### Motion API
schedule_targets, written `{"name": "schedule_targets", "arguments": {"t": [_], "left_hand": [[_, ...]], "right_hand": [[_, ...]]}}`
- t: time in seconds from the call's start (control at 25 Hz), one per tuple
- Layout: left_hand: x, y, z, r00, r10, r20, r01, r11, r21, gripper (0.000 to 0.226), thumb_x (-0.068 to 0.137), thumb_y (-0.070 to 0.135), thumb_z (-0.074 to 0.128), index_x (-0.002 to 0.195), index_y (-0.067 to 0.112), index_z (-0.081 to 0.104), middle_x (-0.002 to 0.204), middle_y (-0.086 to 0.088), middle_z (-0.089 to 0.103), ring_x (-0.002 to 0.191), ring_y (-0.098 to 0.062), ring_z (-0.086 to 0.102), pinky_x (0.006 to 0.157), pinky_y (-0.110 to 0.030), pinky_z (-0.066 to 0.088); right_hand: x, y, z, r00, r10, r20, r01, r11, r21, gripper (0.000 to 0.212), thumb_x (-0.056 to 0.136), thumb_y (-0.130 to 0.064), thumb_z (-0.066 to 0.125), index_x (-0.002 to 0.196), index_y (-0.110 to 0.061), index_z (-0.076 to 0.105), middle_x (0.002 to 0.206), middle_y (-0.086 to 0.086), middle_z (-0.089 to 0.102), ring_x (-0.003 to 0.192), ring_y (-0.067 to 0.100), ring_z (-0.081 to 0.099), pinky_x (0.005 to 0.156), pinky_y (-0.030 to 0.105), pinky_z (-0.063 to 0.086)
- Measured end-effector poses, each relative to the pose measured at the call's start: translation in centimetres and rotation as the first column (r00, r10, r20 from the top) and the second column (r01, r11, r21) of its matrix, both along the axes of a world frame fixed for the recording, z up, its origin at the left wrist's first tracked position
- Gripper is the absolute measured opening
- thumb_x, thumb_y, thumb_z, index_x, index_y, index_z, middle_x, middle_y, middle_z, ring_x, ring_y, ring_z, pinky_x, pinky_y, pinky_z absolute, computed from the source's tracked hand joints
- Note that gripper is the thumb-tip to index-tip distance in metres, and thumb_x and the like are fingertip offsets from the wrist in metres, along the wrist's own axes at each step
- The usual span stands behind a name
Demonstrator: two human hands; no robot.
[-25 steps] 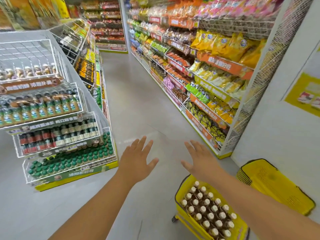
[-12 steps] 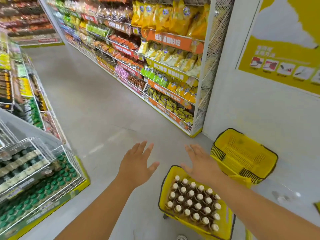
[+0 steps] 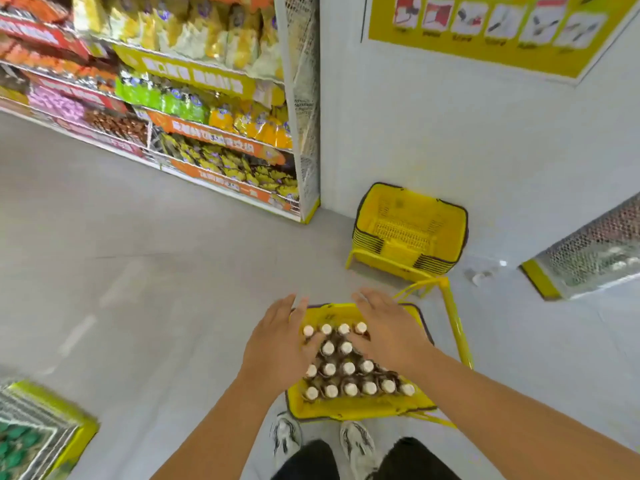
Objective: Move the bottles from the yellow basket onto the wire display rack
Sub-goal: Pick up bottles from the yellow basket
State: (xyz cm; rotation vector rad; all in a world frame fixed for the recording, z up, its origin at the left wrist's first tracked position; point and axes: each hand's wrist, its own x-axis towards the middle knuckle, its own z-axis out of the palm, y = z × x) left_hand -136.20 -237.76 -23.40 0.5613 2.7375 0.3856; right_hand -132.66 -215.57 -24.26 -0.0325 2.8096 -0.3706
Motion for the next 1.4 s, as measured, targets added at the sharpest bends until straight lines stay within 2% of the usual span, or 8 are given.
{"name": "schedule_targets", "arguments": {"t": [0.24,0.4,0.72,0.92,1.04,1.24,1.32,1.4], "left_hand": [[-0.8,0.2,-12.7,0.979,0.011,0.203,-0.029,0.996,0.084,0.092,0.084,0.078,0.021,0.161,0.026,0.019,0.169,0.002,0.016,0.154,-0.021,0.013,0.121,-0.041,0.031],[-2.4,0.3,-19.3,0.963,0.051,0.264,-0.086,0.989,0.124,0.078,0.098,0.058,0.049,0.161,0.025,0.016,0.169,0.004,0.012,0.155,-0.017,0.008,0.122,-0.04,0.028],[-4.0,3.3,-30.0,0.912,0.178,0.369,-0.256,0.951,0.174,0.081,0.097,0.044,0.06,0.162,0.028,0.013,0.168,0.008,0.013,0.154,-0.011,0.013,0.118,-0.03,0.026],[-5.2,4.7,-34.6,0.842,0.313,0.439,-0.404,0.905,0.13,0.079,0.098,0.029,0.064,0.161,0.023,0.017,0.167,-0.002,0.021,0.152,-0.019,0.023,0.118,-0.031,0.025],[-5.7,4.9,-36.9,0.801,0.39,0.455,-0.487,0.866,0.116,0.077,0.098,0.026,0.064,0.161,0.022,0.019,0.166,0.0,0.025,0.15,-0.017,0.028,0.111,-0.022,0.025],[-6.0,5.5,-40.0,0.709,0.495,0.502,-0.623,0.773,0.117,0.071,0.097,0.02,0.065,0.158,0.021,0.029,0.16,0.001,0.039,0.145,-0.017,0.039,0.1,-0.016,0.026],[-6.2,5.4,-40.8,0.685,0.534,0.495,-0.668,0.732,0.134,0.064,0.096,0.016,0.067,0.153,0.022,0.039,0.148,0.003,0.052,0.135,-0.019,0.049,0.094,-0.016,0.033],[-6.1,5.2,-41.3,0.691,0.55,0.47,-0.678,0.717,0.158,0.049,0.094,0.014,0.069,0.139,0.023,0.052,0.121,0.013,0.063,0.115,-0.017,0.06,0.078,-0.007,0.038]], "right_hand": [[-0.7,-3.0,-10.6,0.983,-0.132,0.131,0.15,0.978,-0.144,0.081,0.097,-0.055,0.056,0.162,-0.018,0.024,0.168,0.006,0.025,0.155,0.024,0.023,0.122,0.039,0.029],[-2.2,-3.0,-17.4,0.962,-0.201,0.184,0.238,0.949,-0.207,0.08,0.099,-0.055,0.055,0.163,-0.024,0.018,0.169,-0.002,0.02,0.156,0.016,0.015,0.121,0.035,0.027],[-3.8,-1.3,-30.2,0.906,-0.315,0.282,0.404,0.84,-0.362,0.078,0.098,-0.046,0.061,0.162,-0.024,0.022,0.166,-0.002,0.027,0.151,0.016,0.027,0.118,0.034,0.032],[-4.3,-2.7,-36.1,0.885,-0.369,0.285,0.465,0.751,-0.47,0.072,0.099,-0.039,0.063,0.16,-0.021,0.029,0.163,-0.001,0.035,0.148,0.015,0.034,0.113,0.022,0.029],[-4.5,-3.9,-38.5,0.879,-0.384,0.282,0.476,0.724,-0.499,0.068,0.099,-0.035,0.064,0.158,-0.019,0.034,0.159,0.001,0.041,0.144,0.016,0.04,0.104,0.014,0.028],[-4.9,-5.3,-41.2,0.846,-0.466,0.259,0.528,0.664,-0.529,0.062,0.099,-0.031,0.063,0.155,-0.022,0.038,0.153,-0.002,0.048,0.137,0.013,0.047,0.102,0.019,0.039],[-5.6,-5.7,-42.0,0.835,-0.474,0.279,0.546,0.653,-0.524,0.063,0.099,-0.029,0.063,0.156,-0.022,0.036,0.153,-0.001,0.047,0.139,0.016,0.045,0.105,0.025,0.039],[-6.2,-6.0,-42.7,0.813,-0.489,0.315,0.58,0.637,-0.508,0.065,0.099,-0.023,0.063,0.157,-0.022,0.034,0.153,0.001,0.046,0.139,0.018,0.045,0.106,0.027,0.039]]}}
